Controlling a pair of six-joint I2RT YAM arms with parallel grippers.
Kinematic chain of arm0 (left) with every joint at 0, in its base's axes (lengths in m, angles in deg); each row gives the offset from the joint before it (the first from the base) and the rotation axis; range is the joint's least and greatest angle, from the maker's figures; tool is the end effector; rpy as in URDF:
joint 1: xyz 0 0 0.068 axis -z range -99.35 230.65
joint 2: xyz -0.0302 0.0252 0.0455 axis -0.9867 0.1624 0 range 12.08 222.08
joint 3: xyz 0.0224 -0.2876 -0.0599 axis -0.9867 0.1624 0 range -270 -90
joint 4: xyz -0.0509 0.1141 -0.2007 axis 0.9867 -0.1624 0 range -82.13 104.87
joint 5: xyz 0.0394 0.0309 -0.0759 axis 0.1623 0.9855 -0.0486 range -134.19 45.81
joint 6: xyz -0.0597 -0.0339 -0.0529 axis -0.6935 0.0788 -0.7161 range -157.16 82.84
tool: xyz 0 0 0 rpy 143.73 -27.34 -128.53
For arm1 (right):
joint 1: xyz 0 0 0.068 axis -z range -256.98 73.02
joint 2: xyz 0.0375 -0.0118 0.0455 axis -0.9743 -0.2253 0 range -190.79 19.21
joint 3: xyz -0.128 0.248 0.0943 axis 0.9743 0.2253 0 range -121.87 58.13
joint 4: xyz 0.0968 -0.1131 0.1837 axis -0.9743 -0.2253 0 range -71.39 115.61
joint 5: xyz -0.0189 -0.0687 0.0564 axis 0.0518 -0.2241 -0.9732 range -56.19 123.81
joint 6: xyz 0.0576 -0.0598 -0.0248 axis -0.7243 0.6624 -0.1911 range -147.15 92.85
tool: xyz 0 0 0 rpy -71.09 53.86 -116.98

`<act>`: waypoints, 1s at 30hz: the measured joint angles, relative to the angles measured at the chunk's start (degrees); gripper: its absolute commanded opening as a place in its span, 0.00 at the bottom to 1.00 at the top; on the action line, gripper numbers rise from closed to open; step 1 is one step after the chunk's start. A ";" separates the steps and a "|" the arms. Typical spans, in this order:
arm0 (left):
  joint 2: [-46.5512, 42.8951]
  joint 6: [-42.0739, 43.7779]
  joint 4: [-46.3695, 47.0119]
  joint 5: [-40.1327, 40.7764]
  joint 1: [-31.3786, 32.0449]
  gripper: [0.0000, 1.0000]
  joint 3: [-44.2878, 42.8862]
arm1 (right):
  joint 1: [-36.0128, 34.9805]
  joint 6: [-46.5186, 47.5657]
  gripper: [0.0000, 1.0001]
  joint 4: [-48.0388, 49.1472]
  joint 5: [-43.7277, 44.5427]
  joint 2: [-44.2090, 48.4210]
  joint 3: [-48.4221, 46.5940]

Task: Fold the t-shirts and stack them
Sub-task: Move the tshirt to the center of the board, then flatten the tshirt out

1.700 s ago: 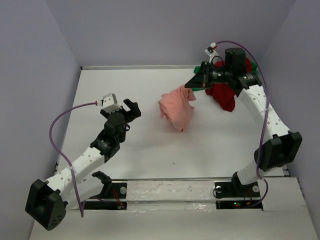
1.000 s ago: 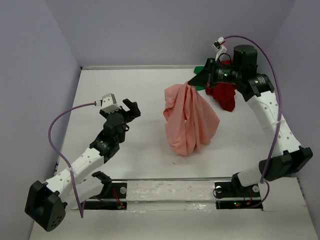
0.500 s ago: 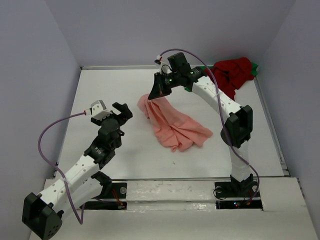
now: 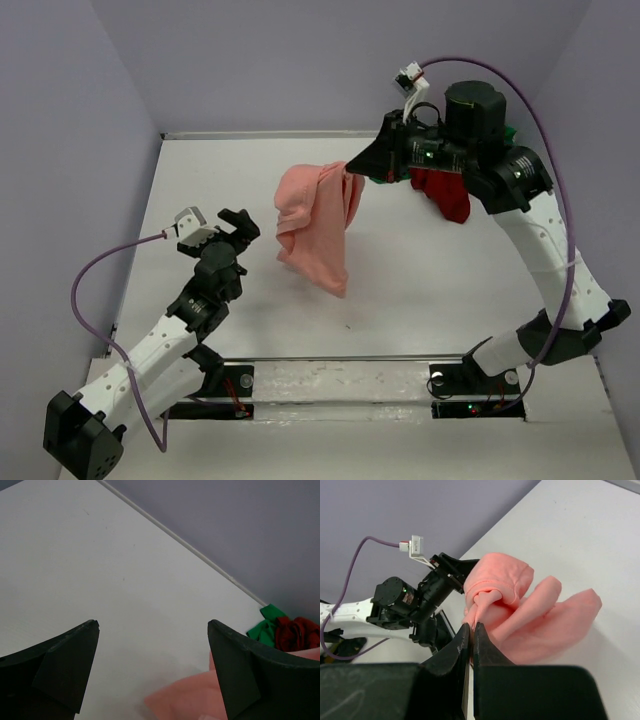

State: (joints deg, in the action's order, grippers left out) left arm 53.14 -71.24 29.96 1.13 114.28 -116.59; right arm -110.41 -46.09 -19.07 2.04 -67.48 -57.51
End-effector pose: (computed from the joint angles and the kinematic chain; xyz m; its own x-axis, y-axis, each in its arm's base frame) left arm 0.1617 -0.0422 0.3067 0.1212 -0.5537 -0.8239 -0.1628 0.8077 -0.5667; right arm 0.2274 0.1985 0.5197 -0.5035 -0.0017 -0.8640 -0.7695 0.4555 0.4476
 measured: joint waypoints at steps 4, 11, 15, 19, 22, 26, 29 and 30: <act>0.92 -0.04 -0.02 -0.22 0.00 0.99 0.00 | 0.92 1.03 0.49 -0.37 3.63 3.08 3.10; 1.20 0.00 -0.02 -0.35 0.00 0.99 0.00 | 2.58 1.14 0.92 -2.71 15.69 -3.32 14.16; 1.55 0.13 0.02 -0.63 0.00 0.99 0.00 | 3.08 0.68 0.91 -3.10 16.76 -5.49 19.26; 3.10 0.17 0.02 -0.79 0.00 0.99 -0.02 | 2.40 -1.01 0.90 0.48 13.84 -3.69 26.21; 4.22 0.17 0.00 -0.85 0.00 0.99 -0.02 | -0.39 -2.62 0.87 4.46 11.96 -3.63 31.54; 4.83 0.15 -0.48 -0.72 0.00 0.99 -0.07 | -4.35 -4.81 0.85 9.22 9.70 -6.82 36.11; 4.76 0.04 -0.68 -0.28 0.00 0.99 -0.07 | -6.10 -6.45 0.85 12.79 8.28 -9.81 38.60; 4.63 -0.07 -0.83 -0.15 -0.04 0.99 -0.07 | -6.19 -6.84 0.84 13.29 8.02 -10.43 38.91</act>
State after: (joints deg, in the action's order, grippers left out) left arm 57.77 -71.31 29.13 0.97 114.23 -116.65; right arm -116.60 -52.93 -5.78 10.06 -77.91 -18.60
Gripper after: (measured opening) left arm 0.990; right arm 0.849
